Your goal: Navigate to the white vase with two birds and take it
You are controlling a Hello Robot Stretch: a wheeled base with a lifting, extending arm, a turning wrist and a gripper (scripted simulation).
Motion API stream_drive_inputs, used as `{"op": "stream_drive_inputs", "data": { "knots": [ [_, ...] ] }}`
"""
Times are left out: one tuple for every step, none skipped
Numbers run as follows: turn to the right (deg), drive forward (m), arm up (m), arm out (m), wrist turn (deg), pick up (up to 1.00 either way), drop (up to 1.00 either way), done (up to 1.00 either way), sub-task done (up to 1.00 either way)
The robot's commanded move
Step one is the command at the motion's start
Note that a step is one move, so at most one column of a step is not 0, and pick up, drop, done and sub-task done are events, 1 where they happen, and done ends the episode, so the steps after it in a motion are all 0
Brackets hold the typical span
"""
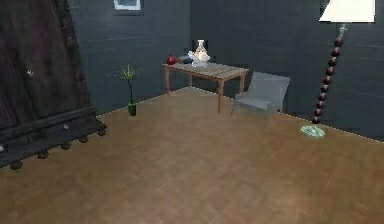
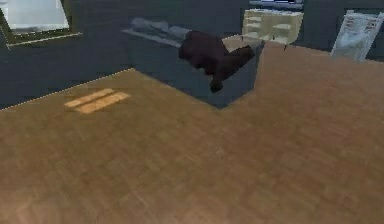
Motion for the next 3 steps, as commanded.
{"op": "stream_drive_inputs", "data": {
  "knots": [
    [3.0, 0.0, 0.0, 0.0, 0.0, 0.0, 0.0, 0.0, 0.0],
    [0.0, 1.0, 0.0, 0.0, 0.0, 0.0, 0.0, 0.0, 0.0],
    [0.0, 1.0, 0.0, 0.0, 0.0, 0.0, 0.0, 0.0, 0.0]
  ]
}}
